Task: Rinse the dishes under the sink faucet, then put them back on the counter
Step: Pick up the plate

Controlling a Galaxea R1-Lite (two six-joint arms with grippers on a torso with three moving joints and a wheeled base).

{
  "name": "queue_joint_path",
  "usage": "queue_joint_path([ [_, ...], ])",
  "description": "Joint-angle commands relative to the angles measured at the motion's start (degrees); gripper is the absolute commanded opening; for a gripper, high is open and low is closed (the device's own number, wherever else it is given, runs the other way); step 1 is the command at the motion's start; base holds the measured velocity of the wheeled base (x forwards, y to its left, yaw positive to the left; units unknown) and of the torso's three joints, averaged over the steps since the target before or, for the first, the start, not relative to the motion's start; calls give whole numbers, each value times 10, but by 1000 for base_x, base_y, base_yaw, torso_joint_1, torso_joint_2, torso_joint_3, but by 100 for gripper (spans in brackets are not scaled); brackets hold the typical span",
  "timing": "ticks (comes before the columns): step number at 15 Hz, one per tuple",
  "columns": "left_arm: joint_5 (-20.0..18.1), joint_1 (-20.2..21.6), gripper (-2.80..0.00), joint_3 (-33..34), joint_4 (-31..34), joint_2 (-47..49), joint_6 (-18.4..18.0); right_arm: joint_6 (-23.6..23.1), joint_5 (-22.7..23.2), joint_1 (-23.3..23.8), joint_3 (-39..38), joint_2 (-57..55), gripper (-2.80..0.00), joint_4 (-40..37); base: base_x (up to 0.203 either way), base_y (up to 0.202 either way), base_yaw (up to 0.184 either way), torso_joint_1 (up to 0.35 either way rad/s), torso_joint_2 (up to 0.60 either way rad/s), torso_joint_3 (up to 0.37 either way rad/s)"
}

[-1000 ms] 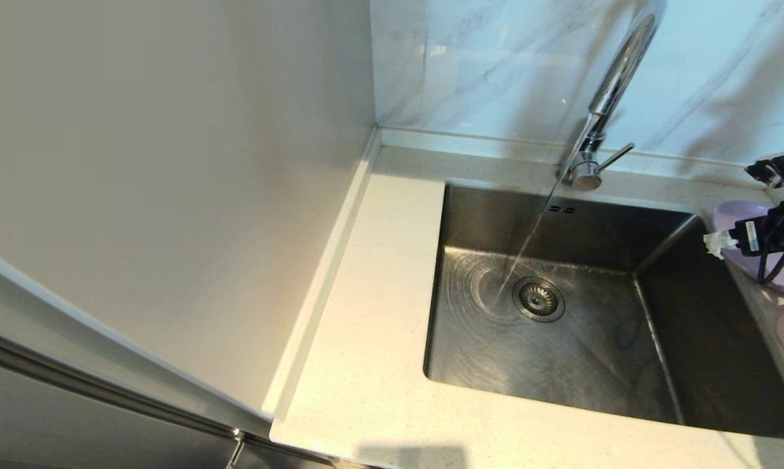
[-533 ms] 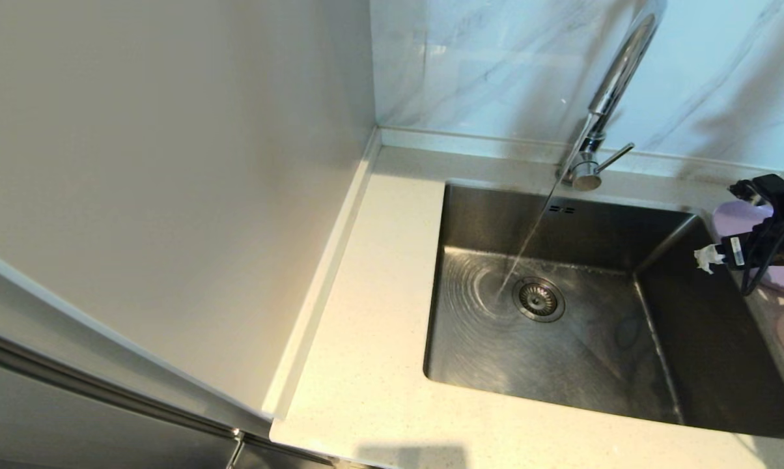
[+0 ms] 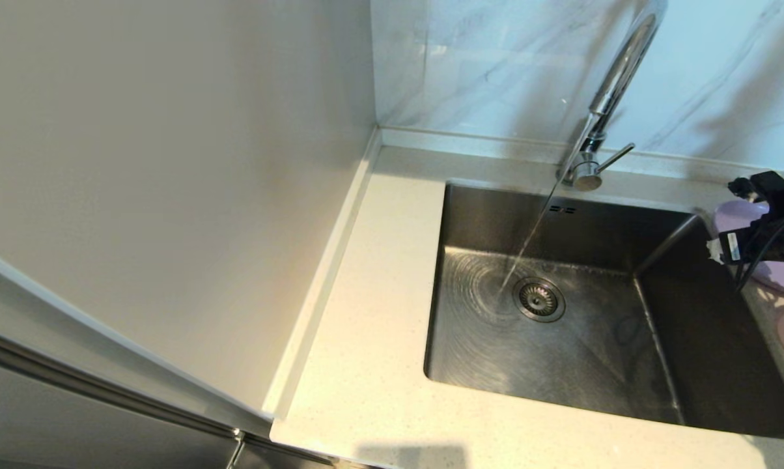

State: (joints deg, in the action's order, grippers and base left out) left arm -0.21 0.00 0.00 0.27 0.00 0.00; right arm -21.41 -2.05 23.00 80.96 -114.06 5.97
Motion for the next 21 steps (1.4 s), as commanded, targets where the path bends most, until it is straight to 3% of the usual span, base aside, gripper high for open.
queue_joint_path([
  [1,0,0,-280,0,0,0,0,-1,-1,0,0,0,-280,2,0,0,0,0,0,0],
  [12,0,0,-280,0,0,0,0,5,9,-15,-25,70,-280,49,0,0,0,0,0,0],
  [14,0,0,-280,0,0,0,0,6,43,-16,-55,109,-280,48,0,0,0,0,0,0],
  [17,0,0,-280,0,0,0,0,6,131,-19,-112,175,-280,45,0,0,0,0,0,0],
  [21,0,0,-280,0,0,0,0,6,186,-57,-158,219,-280,32,0,0,0,0,0,0],
])
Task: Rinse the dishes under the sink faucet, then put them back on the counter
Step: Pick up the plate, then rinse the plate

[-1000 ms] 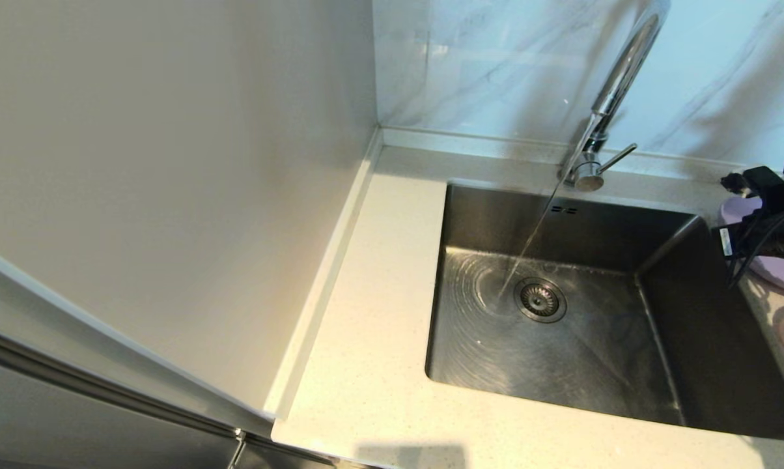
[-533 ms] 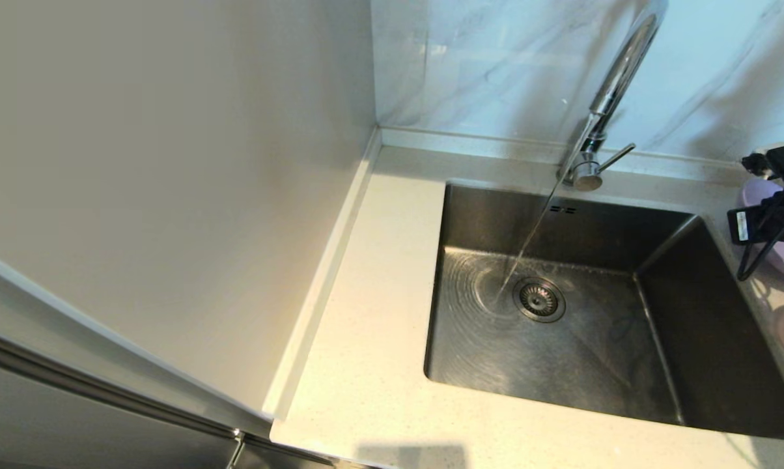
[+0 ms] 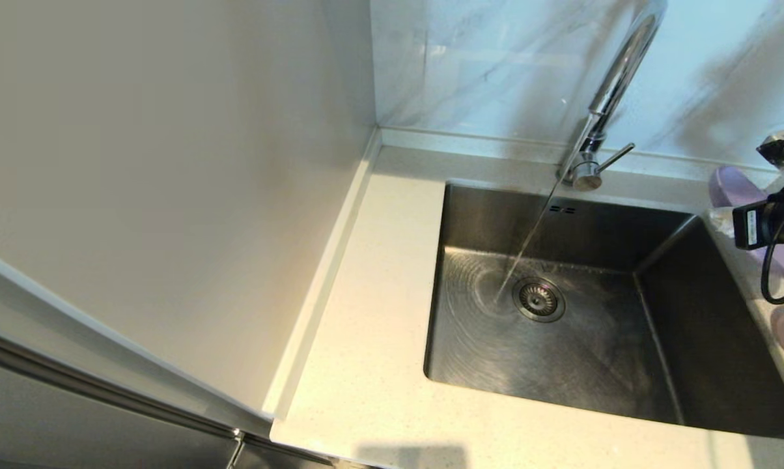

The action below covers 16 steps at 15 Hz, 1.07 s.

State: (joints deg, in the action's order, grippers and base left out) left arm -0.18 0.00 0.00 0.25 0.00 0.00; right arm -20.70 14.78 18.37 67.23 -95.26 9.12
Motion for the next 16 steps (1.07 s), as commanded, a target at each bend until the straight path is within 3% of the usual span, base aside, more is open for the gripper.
queue_joint_path([
  [1,0,0,-280,0,0,0,0,-2,37,-16,-40,42,-280,0,0,0,0,0,0,0],
  [5,0,0,-280,0,0,0,0,-3,113,-73,-109,80,-280,0,0,0,0,0,0,0],
  [10,-1,0,-280,0,0,0,0,-4,138,-129,-167,118,-280,6,0,0,0,0,0,0],
  [16,0,0,-280,0,0,0,0,30,140,-233,-154,122,-280,6,0,0,0,0,0,0],
])
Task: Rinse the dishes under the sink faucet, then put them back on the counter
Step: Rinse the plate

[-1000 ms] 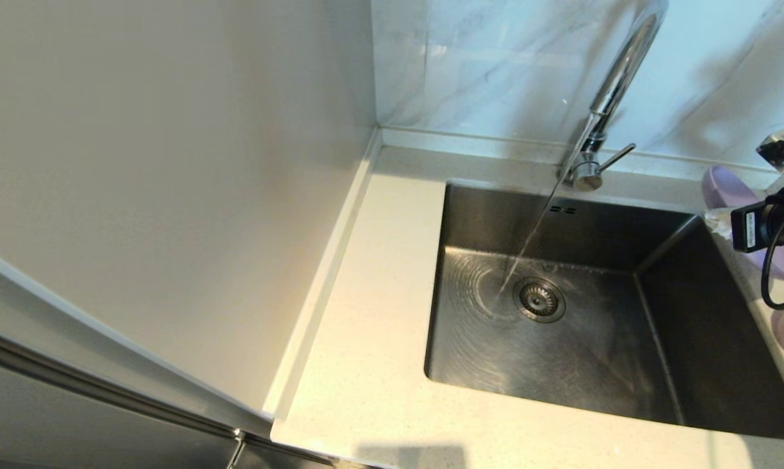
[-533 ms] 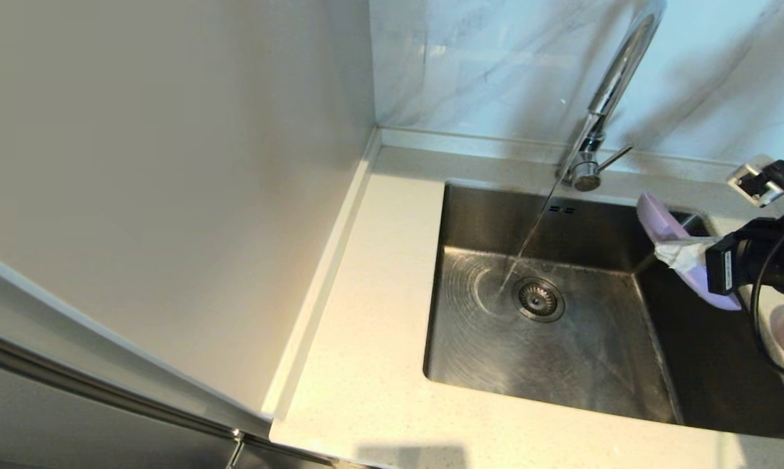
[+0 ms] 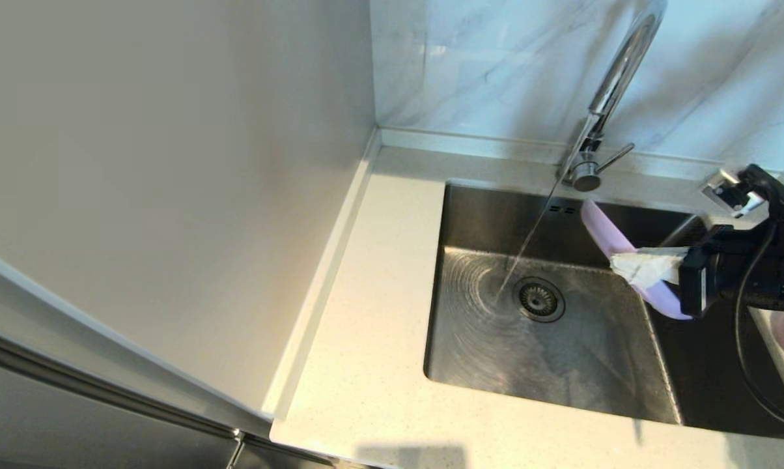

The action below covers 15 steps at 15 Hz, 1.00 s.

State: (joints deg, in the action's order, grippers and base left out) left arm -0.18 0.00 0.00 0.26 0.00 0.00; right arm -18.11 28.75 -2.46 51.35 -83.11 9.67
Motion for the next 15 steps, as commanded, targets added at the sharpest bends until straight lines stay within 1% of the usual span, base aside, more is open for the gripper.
queue_joint_path([
  [1,0,0,-280,0,0,0,0,20,0,-34,12,0,-280,0,0,0,0,0,0,0],
  [3,0,0,-280,0,0,0,0,51,-6,-47,28,-2,-280,0,0,0,0,0,0,0],
  [6,0,0,-280,0,0,0,0,59,-21,-55,50,-14,-280,0,0,0,0,0,0,0],
  [8,0,0,-280,0,0,0,0,82,-22,-59,70,-27,-280,0,0,0,0,0,0,0],
  [15,-1,0,-280,0,0,0,0,84,-44,-84,90,-54,-280,1,0,0,0,0,0,0],
])
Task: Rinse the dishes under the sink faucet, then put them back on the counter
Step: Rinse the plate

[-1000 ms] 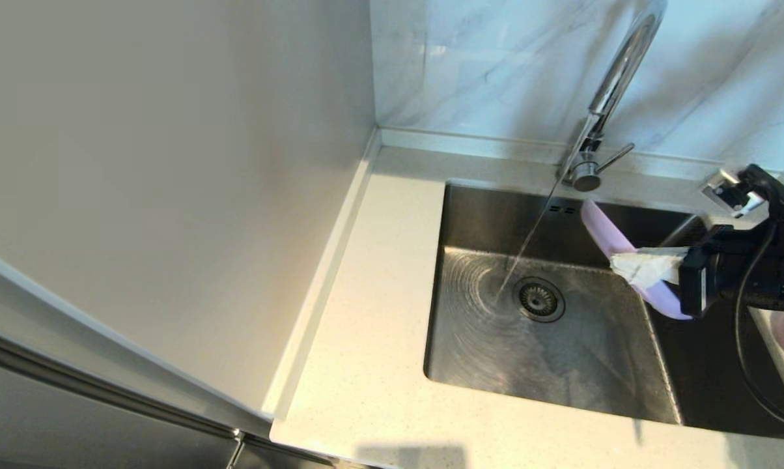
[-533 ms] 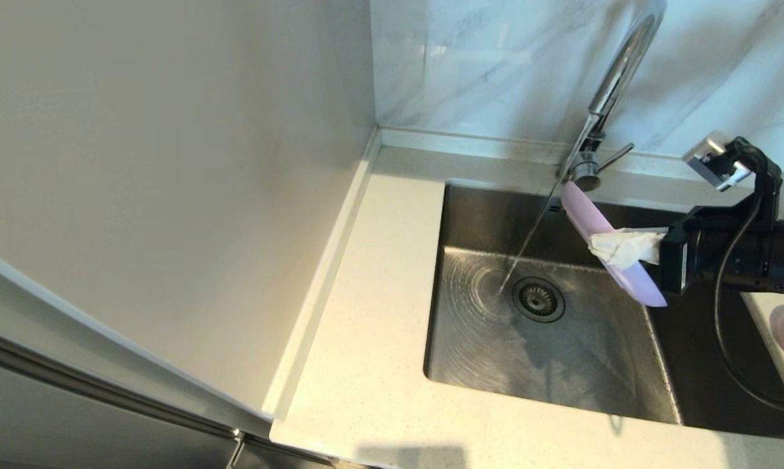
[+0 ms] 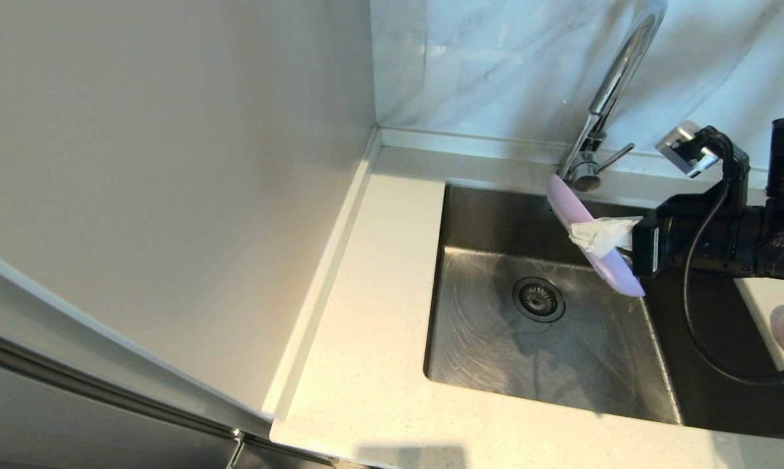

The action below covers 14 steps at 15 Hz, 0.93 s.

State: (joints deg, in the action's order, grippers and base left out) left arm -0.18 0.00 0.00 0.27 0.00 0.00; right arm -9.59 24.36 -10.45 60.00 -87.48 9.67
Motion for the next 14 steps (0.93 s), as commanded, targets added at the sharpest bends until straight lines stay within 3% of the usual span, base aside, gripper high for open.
queue_joint_path([
  [1,0,0,-280,0,0,0,0,-1,-1,-10,6,-12,-280,1,0,0,0,0,0,0],
  [10,0,0,-280,0,0,0,0,4,-79,-21,42,-42,-280,-1,0,0,0,0,0,0],
  [14,0,0,-280,0,0,0,0,16,-89,14,31,-32,-280,0,0,0,0,0,0,0],
])
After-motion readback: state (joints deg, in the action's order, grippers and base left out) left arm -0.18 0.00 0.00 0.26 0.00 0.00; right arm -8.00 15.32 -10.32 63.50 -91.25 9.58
